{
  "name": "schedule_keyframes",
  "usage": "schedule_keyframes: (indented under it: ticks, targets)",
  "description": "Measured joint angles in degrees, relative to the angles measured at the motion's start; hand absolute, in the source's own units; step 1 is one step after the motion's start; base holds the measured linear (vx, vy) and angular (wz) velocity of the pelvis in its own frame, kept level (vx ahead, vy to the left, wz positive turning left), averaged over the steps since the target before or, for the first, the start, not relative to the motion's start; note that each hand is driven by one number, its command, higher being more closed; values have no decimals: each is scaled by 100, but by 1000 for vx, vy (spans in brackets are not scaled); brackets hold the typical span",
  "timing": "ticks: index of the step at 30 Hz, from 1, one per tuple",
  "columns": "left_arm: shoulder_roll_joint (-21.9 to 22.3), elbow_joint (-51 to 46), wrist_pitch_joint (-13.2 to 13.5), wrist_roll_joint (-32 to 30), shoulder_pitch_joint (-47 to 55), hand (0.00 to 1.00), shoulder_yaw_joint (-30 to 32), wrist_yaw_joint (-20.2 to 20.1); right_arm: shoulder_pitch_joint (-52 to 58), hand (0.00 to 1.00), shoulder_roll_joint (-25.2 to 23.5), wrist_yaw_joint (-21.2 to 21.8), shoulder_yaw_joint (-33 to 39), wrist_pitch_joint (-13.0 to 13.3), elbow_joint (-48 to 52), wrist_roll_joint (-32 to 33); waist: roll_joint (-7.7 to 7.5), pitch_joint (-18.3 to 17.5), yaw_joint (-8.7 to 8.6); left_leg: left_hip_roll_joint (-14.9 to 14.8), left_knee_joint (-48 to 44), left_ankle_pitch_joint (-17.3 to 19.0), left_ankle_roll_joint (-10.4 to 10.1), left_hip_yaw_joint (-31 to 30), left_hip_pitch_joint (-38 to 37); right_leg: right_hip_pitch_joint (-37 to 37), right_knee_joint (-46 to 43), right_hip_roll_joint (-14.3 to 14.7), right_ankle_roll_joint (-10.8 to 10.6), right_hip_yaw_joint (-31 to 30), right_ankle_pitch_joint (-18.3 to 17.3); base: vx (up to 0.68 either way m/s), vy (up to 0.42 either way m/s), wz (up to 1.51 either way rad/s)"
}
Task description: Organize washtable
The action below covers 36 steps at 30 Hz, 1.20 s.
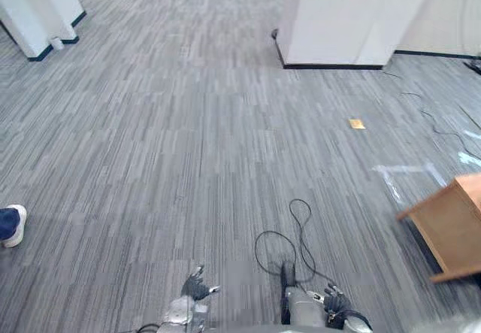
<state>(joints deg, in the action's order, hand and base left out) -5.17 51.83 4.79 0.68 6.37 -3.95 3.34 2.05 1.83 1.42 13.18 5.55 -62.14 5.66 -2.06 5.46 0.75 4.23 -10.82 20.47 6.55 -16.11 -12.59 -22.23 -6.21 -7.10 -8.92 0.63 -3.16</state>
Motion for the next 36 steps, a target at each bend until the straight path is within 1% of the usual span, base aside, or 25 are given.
schedule_keyframes:
  ticks: [1, 2, 3, 4, 5, 6, 7, 8, 9, 10, 11, 12, 13, 14, 15, 16, 17, 18, 20, 23, 24, 29, 33, 36]
  targets:
    - [1, 209, -10, -35, 31, 0, 157, 54, -14, 0, 14, -6, 55, -3, 19, -130, 71, -92, -12, -220, -149, 166, -110, -196, -116, 7, -289, 143, 150, 5, 692, 696, -394, 79]
    - [22, 330, -17, -41, 33, 0, 242, 64, -14, 0, 14, -12, 64, -15, 16, -225, 119, -126, -10, -304, -395, 162, -156, -229, -28, 14, -368, 231, 307, 9, 902, 716, -372, 62]
    - [165, 467, -41, -36, 35, 0, 509, 64, -53, 0, 68, 1, 114, -58, 13, -377, 344, -191, 31, -514, -1027, 72, -451, -162, 240, 97, -408, 440, 485, 137, 981, 712, -358, 33]
    - [252, 521, -69, -16, 42, 0, 844, 85, -112, 0, 109, -3, 136, -81, 8, -416, 428, -200, 25, -557, -1652, -192, -892, 64, 514, 167, -448, 551, 577, 231, 1129, 824, -452, 23]
    - [330, 616, -128, 85, 26, 0, 1269, 183, -131, 0, 208, -18, 39, -112, -4, -415, 497, -171, 1, -663, -2685, -947, -1332, 500, 949, 383, -516, 675, 591, 283, 1246, 663, -350, 4]
    - [351, 660, -162, 177, 20, 0, 1402, 224, -127, 0, 222, -35, -84, -119, -6, -413, 507, -128, 37, -824, -3253, -1389, -1365, 763, 1127, 611, -444, 701, 696, 264, 1181, 616, -293, -10]
    - [310, 737, -184, 336, 16, 0, 1561, 311, -143, 0, 228, -72, -223, -149, -13, -409, 545, -96, 75, -1311, -4144, -1188, -1099, 1495, 1436, 1067, -292, 835, 844, 275, 1076, 571, -224, -7]
    - [262, 735, -186, 490, 24, 0, 1611, 328, -147, 0, 209, -157, -241, -160, -68, -401, 538, -112, 57, -1801, -4554, -858, -876, 2242, 1664, 1538, -111, 838, 936, 319, 1012, 536, -214, 5]
    - [286, 727, -184, 547, 29, 0, 1660, 330, -166, 0, 204, -177, -243, -153, -60, -401, 455, -102, 37, -1937, -4539, -749, -837, 2499, 1799, 1725, -22, 785, 938, 333, 1009, 483, -185, 25]
    - [348, 648, -179, 650, 14, 0, 1793, 323, -224, 0, 202, -240, -254, -132, -36, -400, 379, -79, 30, -2058, -4217, -598, -902, 2789, 2045, 2021, 104, 652, 936, 336, 1003, 351, -113, 26]
    - [370, 602, -172, 663, 14, 0, 1809, 318, -253, 0, 207, -257, -253, -131, -36, -400, 354, -72, 28, -2054, -3919, -557, -979, 2805, 2162, 2128, 146, 601, 927, 330, 997, 388, -69, 17]
    - [416, 589, -167, 765, 11, 0, 1809, 332, -278, 0, 225, -261, -267, -96, -38, -407, 363, -72, 45, -1999, -2960, -567, -1075, 2718, 2320, 2252, 152, 563, 858, 339, 949, 323, 27, -4]
    - [452, 595, -163, 855, 25, 0, 1806, 364, -273, 0, 235, -260, -317, -67, -26, -416, 437, -103, 76, -1907, -1991, -745, -1285, 2600, 2343, 2337, 152, 547, 742, 338, 828, 363, 104, -14]
    - [553, 631, -166, 1000, 55, 0, 1803, 454, -268, 0, 362, -256, -367, -47, 57, -427, 644, -182, 102, -1791, -712, -1677, -1466, 2227, 2391, 2407, 142, 646, 588, 329, 497, 322, 174, -12]
    - [599, 728, -161, 1111, -21, 0, 1811, 466, -270, 0, 320, -261, -369, -72, -16, -431, 704, -174, 157, -1647, -610, -1876, -1283, 2067, 2429, 2486, 138, 590, 388, 242, 295, 246, 152, 2]
    - [593, 725, -157, 1147, -6, 0, 1804, 491, -258, 0, 293, -237, -406, -83, -23, -433, 642, -180, 156, -1549, -451, -1929, -1308, 1954, 2317, 2466, 125, 535, 418, 233, 310, 217, 125, 9]
    - [535, 710, -102, 1236, 45, 0, 1812, 511, -163, 0, 253, -233, -487, -85, -84, -446, 492, -188, 165, -1357, -44, -1983, -1238, 1830, 2086, 2460, 99, 399, 413, 162, 185, 156, 72, 28]
    - [482, 719, -69, 1276, 44, 0, 1815, 550, -160, 0, 191, -236, -482, -86, -192, -459, 350, -223, 149, -1193, 216, -2106, -1178, 1830, 1999, 2451, 77, 288, 375, 58, 44, 190, 91, 29]
    - [426, 726, -51, 1345, 96, 0, 1993, 565, -123, 0, 133, -233, -474, -101, -434, -562, 217, -247, 175, -1064, 763, -2288, -1129, 2001, 1701, 2408, 30, 189, 413, -157, 12, 124, 64, -4]
    - [382, 862, -51, 1327, 152, 0, 2072, 559, -122, 0, 126, -221, -473, -44, -420, -667, 225, -251, 146, -1018, 1049, -2330, -1111, 2215, 1476, 2389, 55, 135, 402, -368, 5, 57, 13, -37]
    - [249, 1125, -45, 1219, 144, 0, 2434, 551, -173, 0, 61, -126, -460, -96, -672, -855, -69, -281, 20, -907, 1623, -2505, -1106, 2325, 1083, 2488, 255, 55, 318, -488, -4, 12, -1, -7]
    - [247, 1121, -45, 1219, 143, 0, 2434, 550, -167, 0, 61, -124, -444, -95, -673, -854, -72, -279, 14, -908, 1623, -2503, -1106, 2330, 1088, 2487, 268, 55, 317, -496, -5, 0, 0, 0]
    - [246, 1123, -41, 1215, 134, 0, 2406, 507, -120, 0, 48, -126, -78, -89, -666, -727, -52, -270, -7, -913, 1625, -2489, -1124, 2306, 1186, 2456, 348, 39, 336, -351, -20, -3, -7, 5]
    - [207, 1125, -30, 1211, 126, 0, 2233, 403, -48, 0, 38, -130, 230, -91, -627, -494, -31, -260, -14, -907, 1623, -2505, -1110, 2158, 1310, 2418, 334, 14, 282, -65, -57, 5, -34, 26]
